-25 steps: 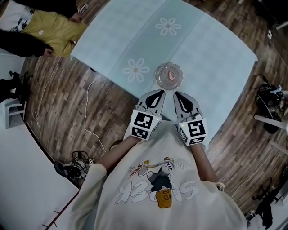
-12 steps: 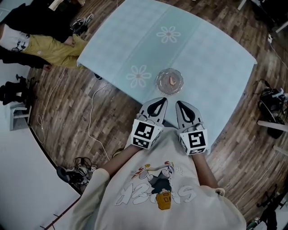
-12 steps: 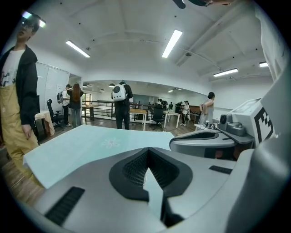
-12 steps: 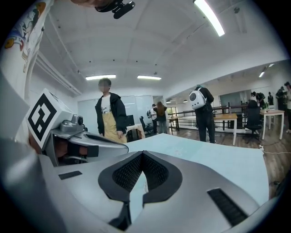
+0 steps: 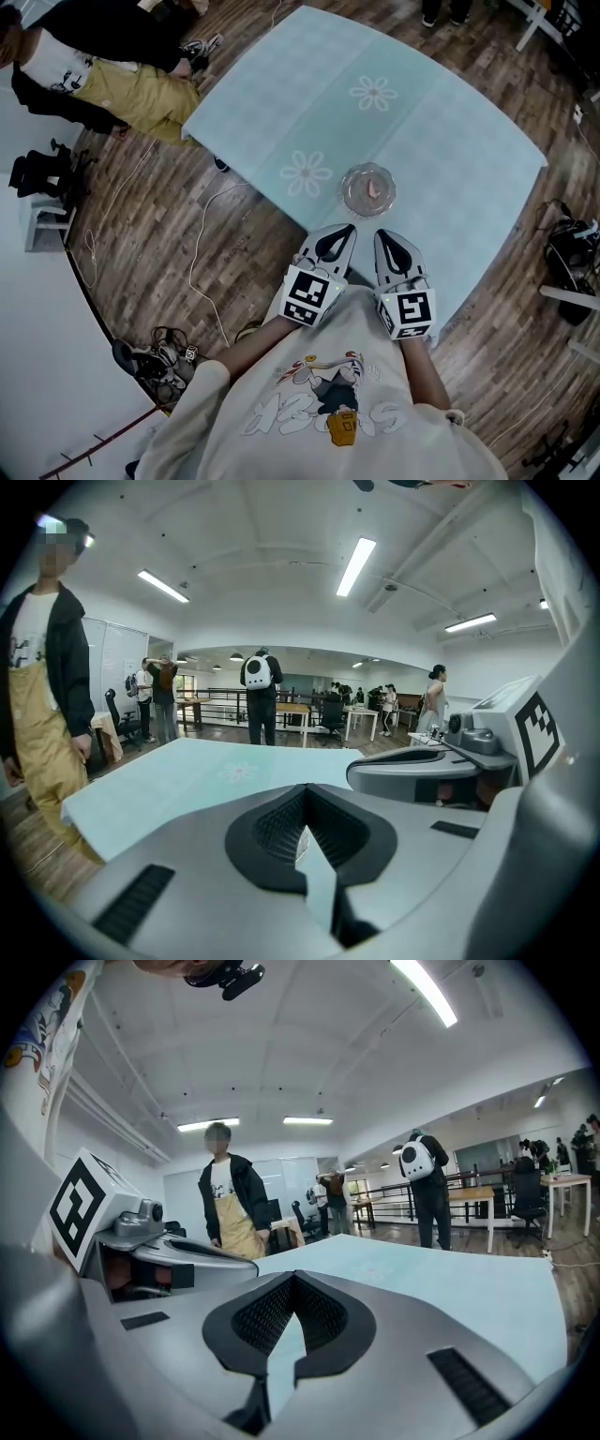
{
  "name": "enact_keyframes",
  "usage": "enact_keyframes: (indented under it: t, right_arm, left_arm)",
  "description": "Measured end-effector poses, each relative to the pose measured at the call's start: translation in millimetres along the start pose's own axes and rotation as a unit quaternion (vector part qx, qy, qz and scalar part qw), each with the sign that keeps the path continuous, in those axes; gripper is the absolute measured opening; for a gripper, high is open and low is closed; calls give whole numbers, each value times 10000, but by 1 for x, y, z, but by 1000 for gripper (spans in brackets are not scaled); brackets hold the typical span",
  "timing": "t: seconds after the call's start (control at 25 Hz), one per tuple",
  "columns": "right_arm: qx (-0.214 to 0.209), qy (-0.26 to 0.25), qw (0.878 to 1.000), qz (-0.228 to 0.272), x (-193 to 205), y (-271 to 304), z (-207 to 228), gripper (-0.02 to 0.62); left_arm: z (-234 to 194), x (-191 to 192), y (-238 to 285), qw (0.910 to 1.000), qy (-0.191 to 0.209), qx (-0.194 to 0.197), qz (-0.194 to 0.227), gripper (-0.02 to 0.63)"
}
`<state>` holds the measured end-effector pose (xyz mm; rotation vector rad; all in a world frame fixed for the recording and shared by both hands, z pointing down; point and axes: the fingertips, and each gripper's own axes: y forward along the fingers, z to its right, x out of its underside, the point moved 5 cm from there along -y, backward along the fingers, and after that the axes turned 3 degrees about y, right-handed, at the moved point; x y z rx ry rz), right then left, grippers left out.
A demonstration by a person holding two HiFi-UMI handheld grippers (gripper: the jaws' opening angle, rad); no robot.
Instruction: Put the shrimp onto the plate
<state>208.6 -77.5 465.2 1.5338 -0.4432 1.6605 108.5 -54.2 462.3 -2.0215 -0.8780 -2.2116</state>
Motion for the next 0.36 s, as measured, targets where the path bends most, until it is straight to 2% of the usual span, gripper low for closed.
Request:
enact_keyframes:
  t: [0.36]
  right_arm:
    - [-230,80,9996,-123,7,2,-33,23]
  left_arm:
    - [-2,14,-35,9996,-45,-154,-236,8]
